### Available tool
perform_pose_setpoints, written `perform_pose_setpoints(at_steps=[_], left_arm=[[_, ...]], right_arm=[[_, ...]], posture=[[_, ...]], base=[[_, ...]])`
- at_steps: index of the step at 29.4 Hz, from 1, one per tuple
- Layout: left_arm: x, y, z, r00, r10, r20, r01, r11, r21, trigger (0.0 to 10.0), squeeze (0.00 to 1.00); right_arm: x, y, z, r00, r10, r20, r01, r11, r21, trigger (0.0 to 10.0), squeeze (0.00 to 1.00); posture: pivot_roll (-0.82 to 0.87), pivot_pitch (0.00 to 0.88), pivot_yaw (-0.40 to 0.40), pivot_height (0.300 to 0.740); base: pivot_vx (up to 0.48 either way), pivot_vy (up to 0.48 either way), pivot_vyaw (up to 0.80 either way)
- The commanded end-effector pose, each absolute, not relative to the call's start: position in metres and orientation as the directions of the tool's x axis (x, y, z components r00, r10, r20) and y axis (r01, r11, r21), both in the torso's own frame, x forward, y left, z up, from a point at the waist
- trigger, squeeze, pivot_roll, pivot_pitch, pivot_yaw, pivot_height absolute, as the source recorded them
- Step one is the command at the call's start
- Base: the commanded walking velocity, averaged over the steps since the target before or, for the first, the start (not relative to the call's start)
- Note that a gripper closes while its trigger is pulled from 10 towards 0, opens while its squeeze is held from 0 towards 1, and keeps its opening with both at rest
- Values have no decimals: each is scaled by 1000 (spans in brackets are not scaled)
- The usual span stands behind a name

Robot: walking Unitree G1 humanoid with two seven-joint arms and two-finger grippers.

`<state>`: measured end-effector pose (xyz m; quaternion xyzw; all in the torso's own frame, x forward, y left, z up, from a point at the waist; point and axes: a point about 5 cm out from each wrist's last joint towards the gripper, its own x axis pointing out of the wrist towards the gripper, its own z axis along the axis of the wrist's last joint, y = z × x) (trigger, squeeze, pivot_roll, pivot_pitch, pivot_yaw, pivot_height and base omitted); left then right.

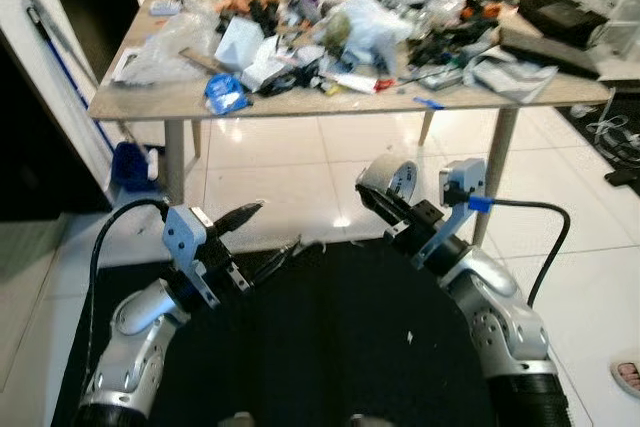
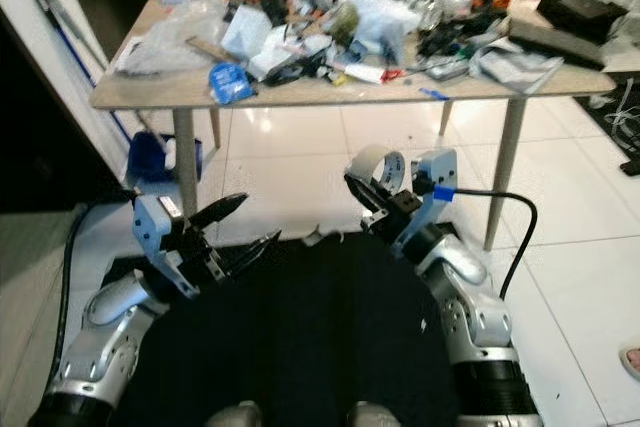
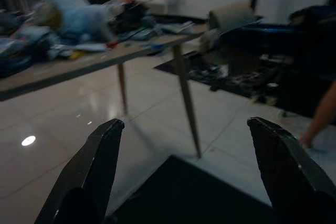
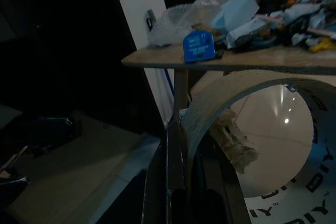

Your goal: Picking trash to rubbish bin

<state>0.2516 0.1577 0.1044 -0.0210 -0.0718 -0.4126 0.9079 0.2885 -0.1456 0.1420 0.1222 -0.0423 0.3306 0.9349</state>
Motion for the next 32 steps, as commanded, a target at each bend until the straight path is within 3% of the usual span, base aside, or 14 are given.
perform_pose_setpoints(at_steps=[1,4,9,14,17,28,32], left_arm=[[252,164,103,659,-742,127,743,668,44,10000,0],[251,172,102,661,-739,132,743,668,22,10000,0],[240,185,103,593,-786,174,803,592,-63,10000,0],[225,183,100,501,-847,178,865,493,-91,10000,0],[223,182,99,487,-855,176,873,479,-91,10000,0],[225,169,109,478,-822,309,875,475,-90,10000,0],[226,155,109,440,-827,351,898,413,-152,10000,0]], right_arm=[[290,-146,140,782,608,139,-623,754,207,10000,0],[292,-148,140,787,601,138,-616,760,208,10000,0],[291,-147,139,787,603,133,-616,758,213,10000,0],[292,-148,138,787,603,128,-616,757,220,10000,0],[292,-148,138,787,604,124,-615,757,221,10000,0],[292,-147,136,781,615,106,-622,751,221,10000,0],[292,-146,137,780,617,107,-623,750,221,10000,0]], posture=[[1,0,-16,740],[1,0,-16,740],[1,0,-18,740],[1,0,-20,740],[2,0,-23,740],[3,0,-24,740],[2,0,-19,740]], base=[[0,0,0],[0,0,0],[0,0,0],[0,0,0],[0,0,0],[0,0,-735],[0,0,-788]])
